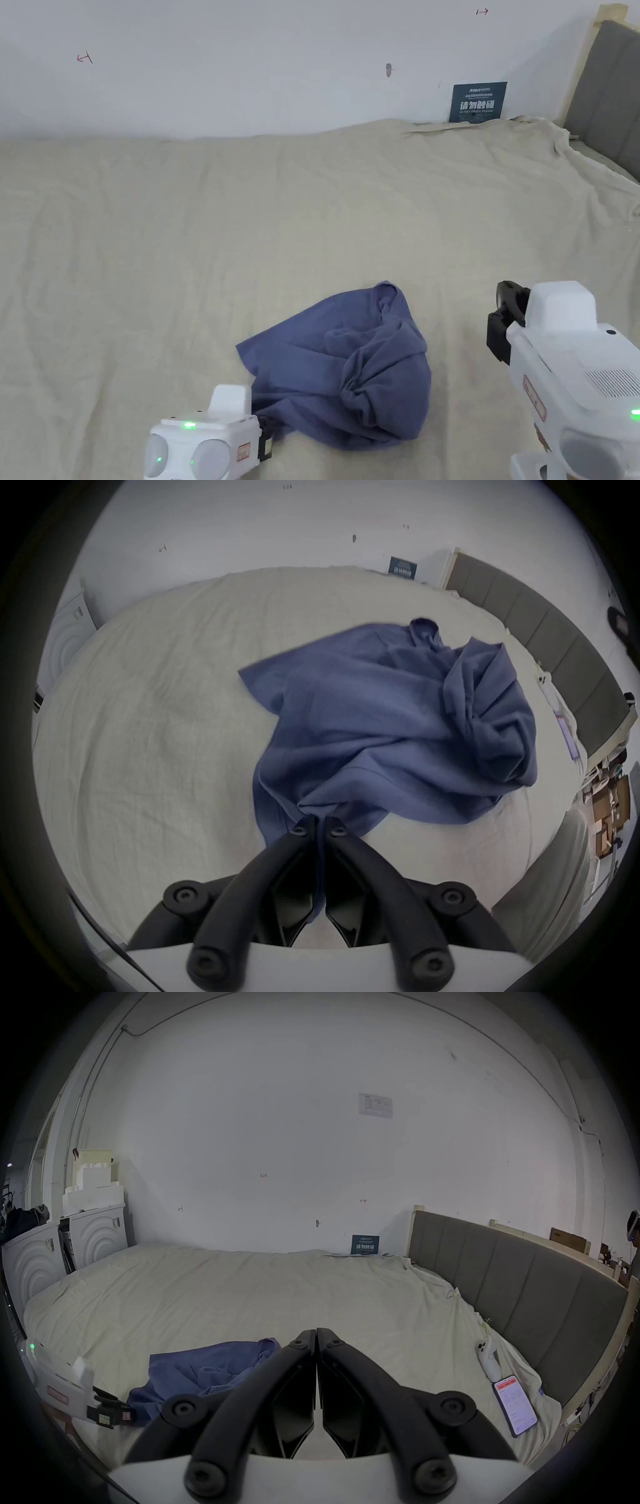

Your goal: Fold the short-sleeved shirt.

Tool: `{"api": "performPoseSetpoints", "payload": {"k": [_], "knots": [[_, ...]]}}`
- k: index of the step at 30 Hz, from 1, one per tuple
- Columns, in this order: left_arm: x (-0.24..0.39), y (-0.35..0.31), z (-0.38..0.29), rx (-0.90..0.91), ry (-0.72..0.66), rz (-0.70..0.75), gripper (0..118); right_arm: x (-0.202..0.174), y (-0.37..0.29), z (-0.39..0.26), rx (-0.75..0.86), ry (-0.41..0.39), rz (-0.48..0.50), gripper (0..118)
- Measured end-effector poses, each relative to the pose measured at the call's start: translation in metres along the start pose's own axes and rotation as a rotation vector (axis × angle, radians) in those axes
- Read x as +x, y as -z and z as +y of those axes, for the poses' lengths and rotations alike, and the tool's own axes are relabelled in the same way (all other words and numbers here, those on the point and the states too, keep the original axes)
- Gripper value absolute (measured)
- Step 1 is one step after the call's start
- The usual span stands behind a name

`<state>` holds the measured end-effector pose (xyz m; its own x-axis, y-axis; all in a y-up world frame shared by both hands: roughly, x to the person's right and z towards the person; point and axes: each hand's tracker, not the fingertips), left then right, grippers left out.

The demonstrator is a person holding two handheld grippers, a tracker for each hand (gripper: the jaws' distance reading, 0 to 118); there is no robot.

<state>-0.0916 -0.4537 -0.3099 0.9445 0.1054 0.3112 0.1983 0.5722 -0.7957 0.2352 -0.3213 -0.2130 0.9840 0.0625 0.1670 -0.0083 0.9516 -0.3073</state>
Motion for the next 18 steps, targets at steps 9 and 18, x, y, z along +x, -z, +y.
{"api": "performPoseSetpoints", "payload": {"k": [9, 18], "knots": [[-0.018, -0.033, 0.025, 0.090, -0.029, -0.045, 1, -0.004, 0.124, 0.008, -0.204, 0.050, 0.101, 4], [-0.024, -0.028, 0.027, 0.084, -0.045, -0.069, 1, -0.022, 0.239, -0.019, -0.479, 0.134, 0.148, 108]]}}
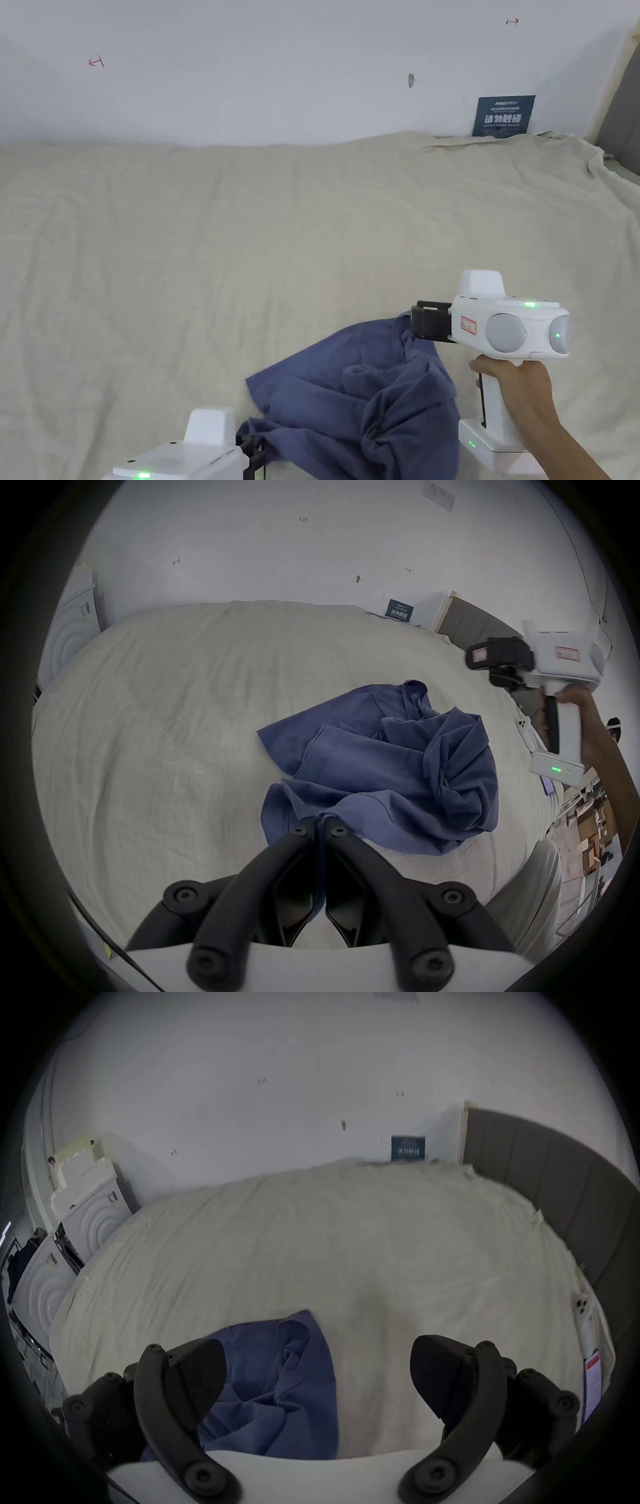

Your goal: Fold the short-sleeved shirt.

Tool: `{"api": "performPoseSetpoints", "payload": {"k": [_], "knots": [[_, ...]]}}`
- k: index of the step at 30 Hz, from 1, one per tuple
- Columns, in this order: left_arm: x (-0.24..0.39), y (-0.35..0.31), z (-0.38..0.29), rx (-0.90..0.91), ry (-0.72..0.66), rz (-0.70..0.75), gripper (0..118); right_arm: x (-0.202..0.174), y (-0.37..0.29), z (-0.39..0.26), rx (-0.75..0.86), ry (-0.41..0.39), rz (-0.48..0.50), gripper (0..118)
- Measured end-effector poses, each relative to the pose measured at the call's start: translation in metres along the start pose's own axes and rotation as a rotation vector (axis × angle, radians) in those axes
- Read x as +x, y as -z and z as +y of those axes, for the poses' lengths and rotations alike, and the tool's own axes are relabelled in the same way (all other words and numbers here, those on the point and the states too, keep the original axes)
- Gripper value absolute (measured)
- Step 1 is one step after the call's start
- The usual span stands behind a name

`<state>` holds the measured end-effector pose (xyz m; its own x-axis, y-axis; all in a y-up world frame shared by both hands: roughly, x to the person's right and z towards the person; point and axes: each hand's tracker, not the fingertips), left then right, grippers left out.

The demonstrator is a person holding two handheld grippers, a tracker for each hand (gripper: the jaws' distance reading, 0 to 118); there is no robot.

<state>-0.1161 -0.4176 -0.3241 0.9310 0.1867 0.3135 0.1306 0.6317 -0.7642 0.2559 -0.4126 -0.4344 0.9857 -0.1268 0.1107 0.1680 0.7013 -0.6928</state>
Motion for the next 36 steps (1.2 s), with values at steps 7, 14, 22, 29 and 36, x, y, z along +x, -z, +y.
{"api": "performPoseSetpoints", "payload": {"k": [7, 14, 22, 29, 36], "knots": [[-0.004, 0.004, -0.001, -0.010, -0.009, -0.006, 1, -0.028, 0.036, -0.012, -0.194, -0.017, -0.025, 99], [-0.004, 0.002, -0.006, -0.017, -0.009, -0.010, 1, -0.026, 0.048, -0.018, -0.251, -0.003, -0.004, 4], [-0.005, 0.000, -0.008, -0.001, -0.021, -0.015, 1, -0.019, -0.004, -0.007, -0.143, -0.029, 0.009, 3], [-0.005, -0.009, -0.009, 0.017, -0.033, -0.018, 1, -0.003, -0.045, -0.001, -0.060, -0.030, 0.043, 3], [-0.015, -0.026, 0.008, 0.081, -0.080, -0.030, 1, 0.021, -0.110, 0.011, 0.104, 0.011, 0.073, 3]]}}
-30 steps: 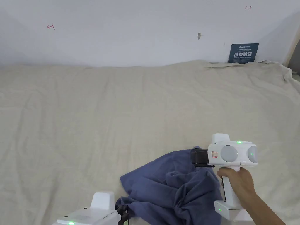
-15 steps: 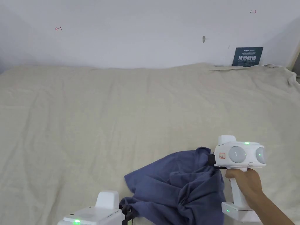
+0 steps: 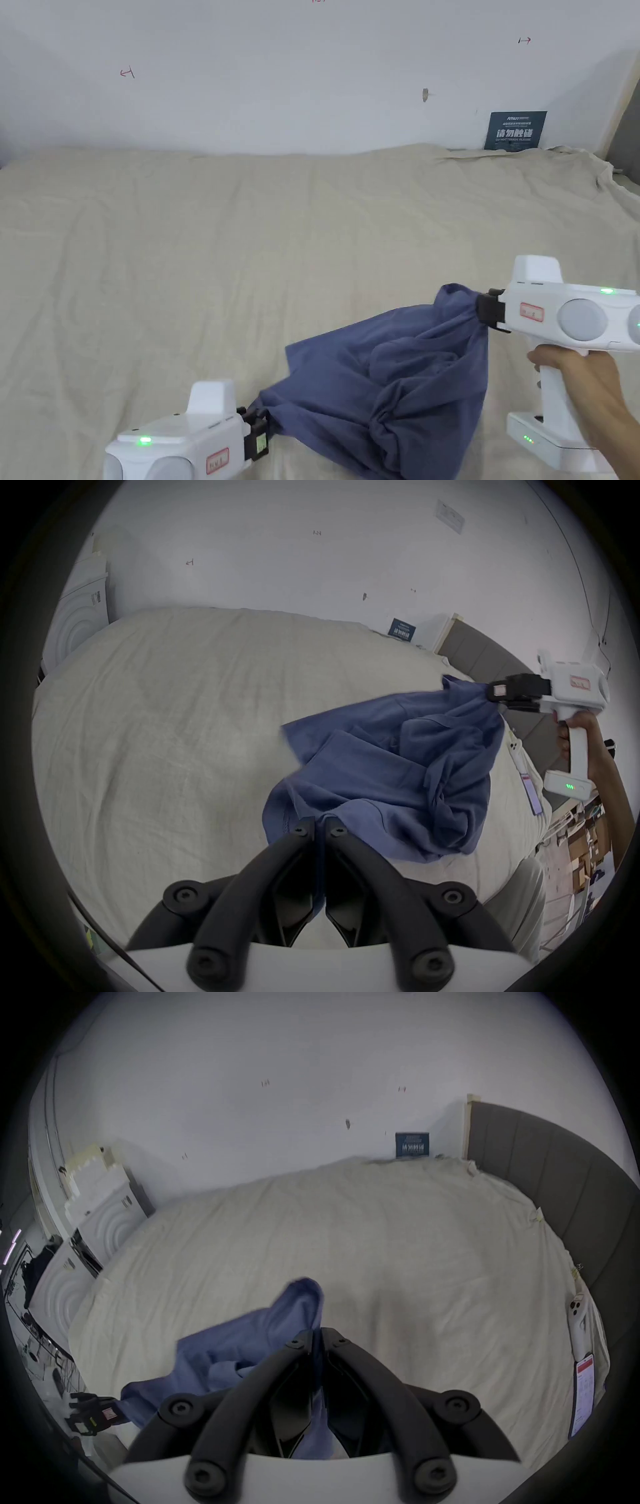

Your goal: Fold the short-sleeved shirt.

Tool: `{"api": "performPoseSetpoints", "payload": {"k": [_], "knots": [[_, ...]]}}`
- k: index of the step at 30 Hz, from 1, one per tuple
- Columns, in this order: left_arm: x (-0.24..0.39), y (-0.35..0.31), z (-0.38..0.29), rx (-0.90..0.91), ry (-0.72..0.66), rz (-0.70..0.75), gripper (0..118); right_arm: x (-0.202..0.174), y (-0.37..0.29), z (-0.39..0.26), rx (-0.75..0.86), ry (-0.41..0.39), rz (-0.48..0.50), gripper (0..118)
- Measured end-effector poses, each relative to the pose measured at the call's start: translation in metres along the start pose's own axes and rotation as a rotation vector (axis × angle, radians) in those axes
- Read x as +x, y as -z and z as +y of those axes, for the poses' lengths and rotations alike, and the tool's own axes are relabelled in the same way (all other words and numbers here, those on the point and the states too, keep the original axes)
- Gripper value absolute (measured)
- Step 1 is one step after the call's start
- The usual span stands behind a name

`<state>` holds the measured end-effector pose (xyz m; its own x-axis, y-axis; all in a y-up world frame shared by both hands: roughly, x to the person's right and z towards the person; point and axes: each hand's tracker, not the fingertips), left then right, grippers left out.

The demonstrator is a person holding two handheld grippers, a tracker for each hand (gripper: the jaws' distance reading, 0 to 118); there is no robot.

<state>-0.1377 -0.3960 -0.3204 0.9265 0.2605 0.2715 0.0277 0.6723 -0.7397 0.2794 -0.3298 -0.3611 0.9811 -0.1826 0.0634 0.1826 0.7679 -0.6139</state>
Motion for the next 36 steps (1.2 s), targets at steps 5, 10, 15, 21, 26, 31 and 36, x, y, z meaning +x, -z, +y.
{"api": "performPoseSetpoints", "payload": {"k": [5, 10, 15, 21, 26, 31, 36], "knots": [[-0.009, -0.014, 0.028, 0.066, -0.029, 0.006, 1, 0.010, -0.042, 0.015, 0.108, 0.011, -0.002, 3], [-0.029, -0.030, 0.075, 0.163, -0.075, 0.030, 1, 0.020, -0.074, 0.037, 0.188, 0.005, -0.035, 3], [-0.049, -0.052, 0.132, 0.254, -0.115, 0.059, 1, 0.033, -0.093, 0.065, 0.244, 0.030, -0.067, 3], [-0.040, -0.074, 0.204, 0.330, -0.061, 0.099, 1, 0.037, -0.106, 0.110, 0.319, 0.032, -0.097, 3], [-0.019, -0.077, 0.268, 0.358, 0.025, 0.131, 1, 0.028, -0.105, 0.153, 0.366, 0.008, -0.115, 3], [-0.002, -0.084, 0.321, 0.402, 0.098, 0.184, 1, 0.020, -0.102, 0.190, 0.409, -0.003, -0.126, 3], [0.003, -0.091, 0.359, 0.454, 0.148, 0.235, 1, 0.018, -0.096, 0.216, 0.462, 0.002, -0.137, 3]]}}
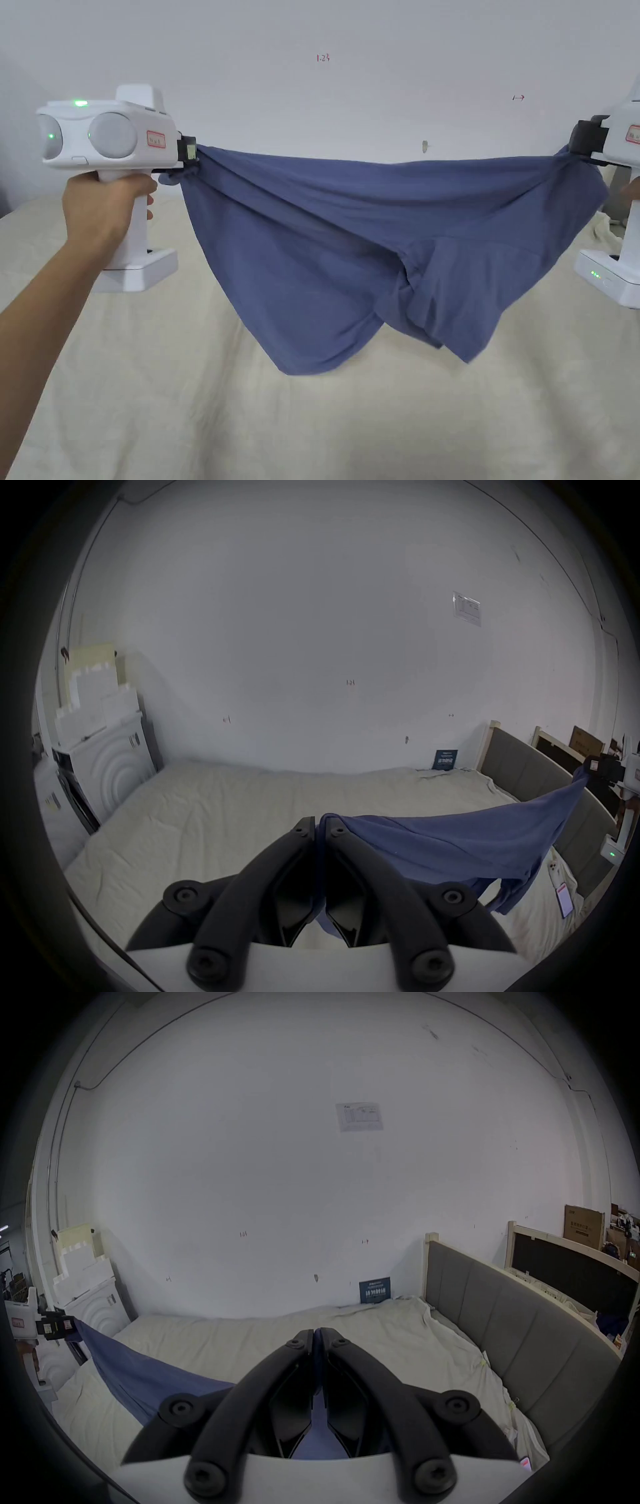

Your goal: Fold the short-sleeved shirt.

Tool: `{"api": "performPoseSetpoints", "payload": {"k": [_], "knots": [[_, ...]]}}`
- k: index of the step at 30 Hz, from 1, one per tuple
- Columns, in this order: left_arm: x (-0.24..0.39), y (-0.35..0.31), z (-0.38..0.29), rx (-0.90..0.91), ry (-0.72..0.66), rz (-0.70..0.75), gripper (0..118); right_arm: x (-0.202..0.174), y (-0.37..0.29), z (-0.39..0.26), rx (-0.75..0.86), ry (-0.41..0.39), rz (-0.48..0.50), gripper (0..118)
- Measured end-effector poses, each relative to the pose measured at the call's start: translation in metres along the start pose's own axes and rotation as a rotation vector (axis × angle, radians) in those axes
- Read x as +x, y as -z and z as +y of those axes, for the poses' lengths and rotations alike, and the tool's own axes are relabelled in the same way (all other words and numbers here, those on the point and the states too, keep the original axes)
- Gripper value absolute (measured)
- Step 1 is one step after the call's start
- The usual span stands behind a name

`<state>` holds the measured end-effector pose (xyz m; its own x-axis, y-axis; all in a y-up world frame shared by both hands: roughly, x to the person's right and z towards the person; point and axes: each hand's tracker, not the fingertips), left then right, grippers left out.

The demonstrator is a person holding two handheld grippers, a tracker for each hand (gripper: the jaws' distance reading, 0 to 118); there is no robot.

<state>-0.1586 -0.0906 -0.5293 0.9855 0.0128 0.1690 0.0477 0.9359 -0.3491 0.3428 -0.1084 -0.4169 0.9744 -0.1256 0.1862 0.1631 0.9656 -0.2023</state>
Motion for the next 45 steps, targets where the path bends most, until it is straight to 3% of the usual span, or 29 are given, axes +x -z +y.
{"api": "performPoseSetpoints", "payload": {"k": [11, 22, 34, 40, 45], "knots": [[-0.002, 0.041, 0.002, 0.019, 0.048, 0.055, 1, -0.007, 0.047, -0.011, 0.025, 0.004, -0.010, 3], [-0.006, 0.080, -0.135, -0.187, 0.030, 0.048, 1, 0.004, 0.068, -0.136, -0.172, 0.038, -0.025, 3], [-0.034, 0.000, -0.322, -0.387, -0.004, 0.004, 1, 0.024, -0.047, -0.281, -0.340, 0.082, -0.001, 3], [-0.037, -0.053, -0.383, -0.461, -0.020, 0.002, 1, 0.034, -0.110, -0.327, -0.410, 0.123, -0.013, 3], [-0.040, -0.091, -0.412, -0.497, -0.047, 0.006, 1, 0.040, -0.150, -0.355, -0.463, 0.110, -0.028, 3]]}}
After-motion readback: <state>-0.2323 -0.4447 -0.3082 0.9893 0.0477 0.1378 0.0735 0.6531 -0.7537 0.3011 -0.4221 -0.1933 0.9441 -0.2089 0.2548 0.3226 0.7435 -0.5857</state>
